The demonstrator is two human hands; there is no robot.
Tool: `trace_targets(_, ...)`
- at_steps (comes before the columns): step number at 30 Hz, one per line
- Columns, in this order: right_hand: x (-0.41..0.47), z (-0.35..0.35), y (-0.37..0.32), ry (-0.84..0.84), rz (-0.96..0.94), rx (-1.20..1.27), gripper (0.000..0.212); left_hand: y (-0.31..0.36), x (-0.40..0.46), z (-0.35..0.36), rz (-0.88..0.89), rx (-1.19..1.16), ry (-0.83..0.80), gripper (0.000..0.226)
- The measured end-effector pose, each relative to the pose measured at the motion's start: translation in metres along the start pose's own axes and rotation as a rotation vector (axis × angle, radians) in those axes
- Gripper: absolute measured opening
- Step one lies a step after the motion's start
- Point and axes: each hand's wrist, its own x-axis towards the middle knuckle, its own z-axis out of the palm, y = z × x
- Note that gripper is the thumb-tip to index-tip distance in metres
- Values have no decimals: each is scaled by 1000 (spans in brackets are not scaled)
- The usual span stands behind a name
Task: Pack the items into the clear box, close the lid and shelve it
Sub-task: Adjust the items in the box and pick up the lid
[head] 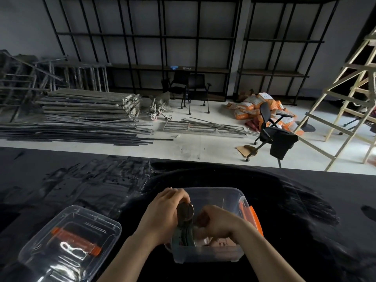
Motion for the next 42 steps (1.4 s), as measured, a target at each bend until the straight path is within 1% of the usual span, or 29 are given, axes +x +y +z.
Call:
trace_targets(1, -2, -1, -1, 36, -4, 63, 21, 0, -2, 0, 4, -11, 11, 36)
trace_targets(3, -3, 1, -4, 87, 16, 111, 33, 0, -5, 0, 8, 1, 44, 32)
trace_targets(4, -3, 2, -6, 106, 19, 113, 36, 0, -7, -1, 0, 5, 56, 33)
trace_targets(5, -3, 4, -8, 126, 16, 115, 37, 2, -8, -2, -10, -2, 62, 39)
trace_targets(8, -3, 7, -14, 155, -29, 141, 32, 6, -8, -5, -48, -9, 60, 63)
trace_targets(11, -2, 12, -20, 123, -58, 100, 25, 5, -10, -3, -111, -20, 48, 72)
trace_targets(14, -2, 20, -22, 153, -55, 21, 14, 4, -11, -2, -172, -57, 32, 81)
trace_targets(16, -2, 22, -22, 173, -67, -18, 10, 3, -11, -3, -177, -57, 28, 81)
trace_targets(18, -2, 21, -23, 156, -81, -53, 8, 1, -10, -2, -177, -62, 30, 83)
trace_targets(19, -3, 19, -24, 144, -79, -82, 9, 1, -10, -2, -176, -57, 25, 80)
trace_targets(21, -4, 16, -28, 140, -77, -124, 16, -2, -10, 0, -168, -38, 21, 65)
trace_targets(22, -5, 14, -32, 170, -87, -174, 19, -4, -11, 1, -170, -45, 24, 61)
trace_targets(23, -6, 11, -38, 241, -112, -254, 22, -6, -13, 1, -169, -64, 33, 60)
trace_targets(25, -5, 9, -52, 436, -193, -336, 21, -16, -21, 1, -148, -105, 60, 57)
trace_targets(27, -4, 14, -73, 603, -288, -277, 17, -26, -33, -6, -163, -158, 129, 51)
trace_targets(29, -1, 24, -98, 672, -369, -198, 13, -42, -48, -19, -228, -204, 262, 41)
trace_targets(32, 10, 52, -135, 619, -458, -133, 10, -73, -74, -50, -327, -167, 480, 24)
trace_targets(35, 33, 100, -160, 448, -437, -3, 11, -111, -102, -84, -530, -102, 593, 22)
trace_targets(37, 51, 134, -168, 358, -377, 22, 20, -142, -124, -100, -706, -23, 574, 24)
trace_targets(39, 67, 162, -169, 276, -246, -108, 40, -170, -145, -109, -863, 41, 475, 35)
trace_targets(40, 73, 173, -166, 239, -171, -175, 51, -182, -154, -111, -926, 45, 425, 42)
trace_targets(42, 80, 190, -160, 185, -50, -206, 64, -201, -169, -111, -989, 33, 368, 51)
